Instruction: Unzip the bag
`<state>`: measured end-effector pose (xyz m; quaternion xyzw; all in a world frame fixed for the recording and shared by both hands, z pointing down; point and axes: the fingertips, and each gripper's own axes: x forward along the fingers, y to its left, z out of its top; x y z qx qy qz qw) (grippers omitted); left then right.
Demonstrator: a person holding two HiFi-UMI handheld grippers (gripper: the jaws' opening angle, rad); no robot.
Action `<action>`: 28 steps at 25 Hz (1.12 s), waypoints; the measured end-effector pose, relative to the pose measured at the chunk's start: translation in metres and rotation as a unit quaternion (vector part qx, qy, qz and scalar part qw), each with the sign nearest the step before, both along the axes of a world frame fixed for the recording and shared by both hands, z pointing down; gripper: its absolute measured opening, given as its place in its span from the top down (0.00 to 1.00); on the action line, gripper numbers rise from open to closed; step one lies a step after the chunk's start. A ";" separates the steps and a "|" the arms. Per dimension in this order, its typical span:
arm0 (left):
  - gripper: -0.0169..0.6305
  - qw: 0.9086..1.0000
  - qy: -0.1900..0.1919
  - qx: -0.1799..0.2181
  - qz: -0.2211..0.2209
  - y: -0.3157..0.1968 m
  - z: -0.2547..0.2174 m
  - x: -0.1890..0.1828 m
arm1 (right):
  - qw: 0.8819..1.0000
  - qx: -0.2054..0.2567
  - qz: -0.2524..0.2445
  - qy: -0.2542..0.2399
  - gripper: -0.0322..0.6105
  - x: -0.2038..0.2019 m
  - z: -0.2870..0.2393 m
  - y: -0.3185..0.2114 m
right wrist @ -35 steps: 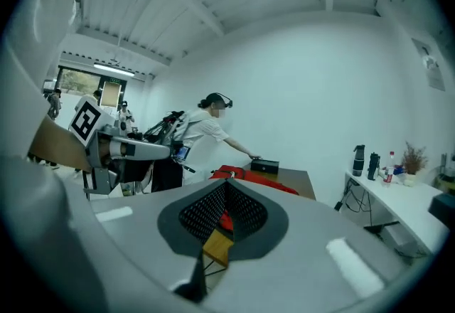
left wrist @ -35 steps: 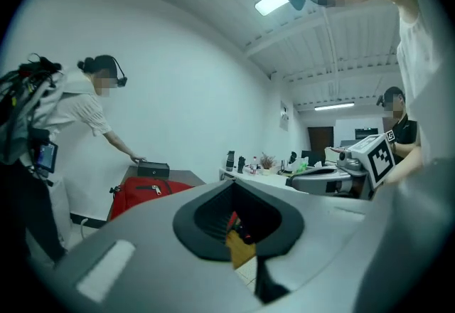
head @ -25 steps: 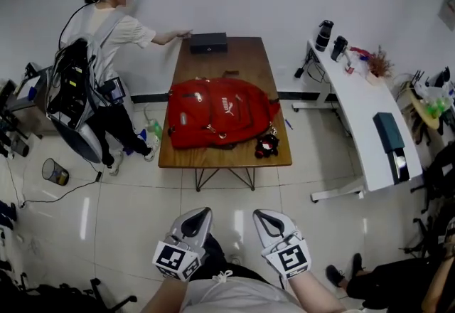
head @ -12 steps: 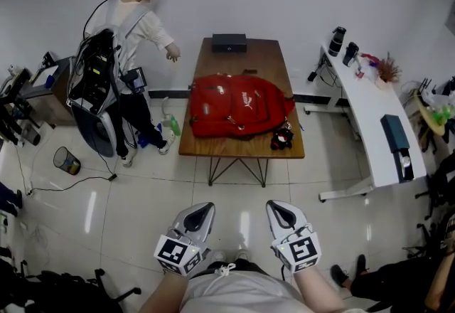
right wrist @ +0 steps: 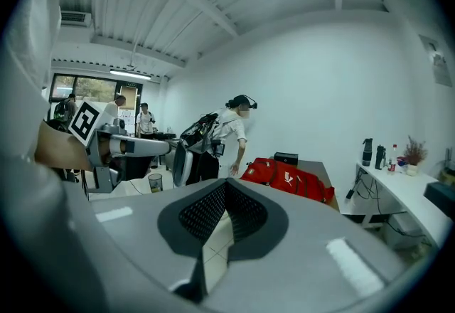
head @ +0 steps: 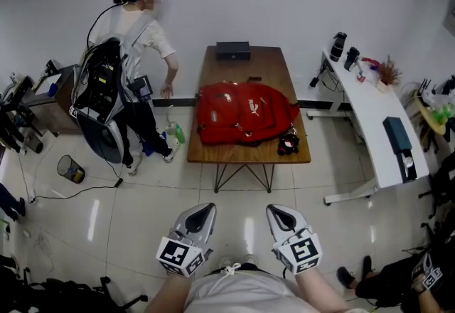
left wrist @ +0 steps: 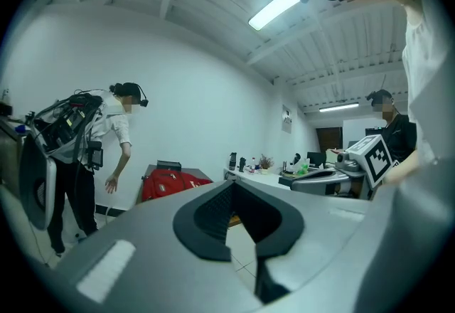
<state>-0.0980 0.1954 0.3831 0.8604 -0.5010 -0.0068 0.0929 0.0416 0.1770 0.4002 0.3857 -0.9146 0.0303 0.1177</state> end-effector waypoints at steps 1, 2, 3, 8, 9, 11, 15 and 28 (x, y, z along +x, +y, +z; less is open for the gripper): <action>0.96 1.000 0.001 0.000 -0.001 -0.001 0.000 -0.001 | 1.000 -0.002 0.003 0.002 0.94 -0.001 -0.003 -0.002; 0.96 1.000 0.002 0.000 -0.002 -0.002 0.000 -0.002 | 1.000 -0.002 0.003 0.003 0.94 -0.002 -0.005 -0.003; 0.96 1.000 0.003 -0.001 -0.003 -0.002 0.000 -0.002 | 1.000 -0.002 0.001 0.004 0.94 -0.003 -0.005 -0.004; 0.96 1.000 0.007 0.001 -0.001 -0.005 -0.001 0.000 | 1.000 0.000 0.006 0.001 0.94 -0.002 -0.009 -0.010; 0.96 1.000 0.007 0.002 -0.001 -0.007 -0.002 0.000 | 1.000 0.003 0.005 -0.002 0.94 -0.003 -0.011 -0.012; 0.96 1.000 0.008 0.004 -0.002 -0.010 -0.004 -0.002 | 1.000 0.012 -0.001 -0.005 0.94 -0.005 -0.013 -0.014; 0.96 1.000 0.009 0.003 -0.003 -0.015 -0.005 -0.005 | 1.000 0.017 -0.004 -0.004 0.94 -0.007 -0.016 -0.019; 0.96 1.000 0.004 -0.015 0.002 -0.025 0.005 0.004 | 1.000 0.007 -0.011 0.000 0.94 -0.001 -0.009 -0.028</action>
